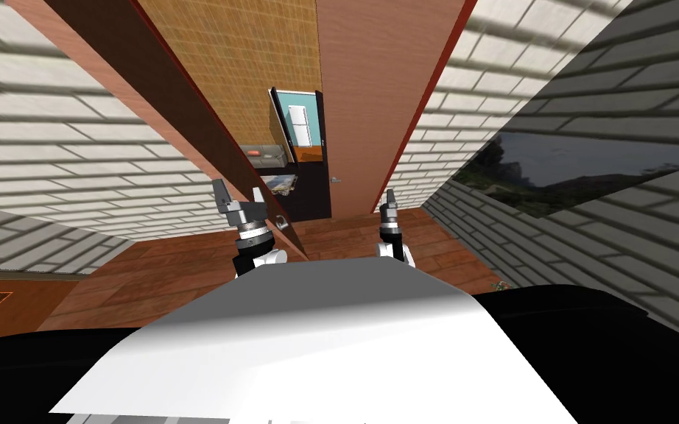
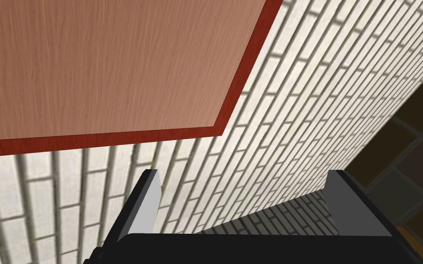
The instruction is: Pull the door open
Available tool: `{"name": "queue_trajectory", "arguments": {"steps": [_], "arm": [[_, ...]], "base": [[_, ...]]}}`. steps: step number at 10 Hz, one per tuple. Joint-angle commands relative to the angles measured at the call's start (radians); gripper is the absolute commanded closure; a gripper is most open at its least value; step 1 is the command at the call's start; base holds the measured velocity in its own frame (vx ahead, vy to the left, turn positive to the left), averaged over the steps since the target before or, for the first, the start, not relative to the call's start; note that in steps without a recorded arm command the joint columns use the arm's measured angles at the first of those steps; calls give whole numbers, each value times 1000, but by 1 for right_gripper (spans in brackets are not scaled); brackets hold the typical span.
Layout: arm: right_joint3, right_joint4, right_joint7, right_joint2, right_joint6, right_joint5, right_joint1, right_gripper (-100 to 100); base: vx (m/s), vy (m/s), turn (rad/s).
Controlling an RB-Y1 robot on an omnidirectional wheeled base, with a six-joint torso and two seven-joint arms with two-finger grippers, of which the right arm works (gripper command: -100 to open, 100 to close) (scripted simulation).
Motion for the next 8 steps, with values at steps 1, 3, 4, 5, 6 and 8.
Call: {"name": "queue_trajectory", "arguments": {"steps": [1, 3, 4, 5, 6, 8], "arm": [[1, 37, 4, -3, -9, -11, -12, -100], [3, 87, 9, -6, -20, -23, -30, -100], [4, 112, 12, -8, -26, -30, -39, -100], [5, 140, 14, -9, -32, -37, -48, -100], [6, 166, 17, -10, -38, -44, -58, -100], [7, 222, 23, -11, -50, -58, -78, -100]], "base": [[101, -8, 32], [95, -7, 30], [93, -3, 36], [97, 0, 35], [97, -9, 41], [102, -8, 40]]}}
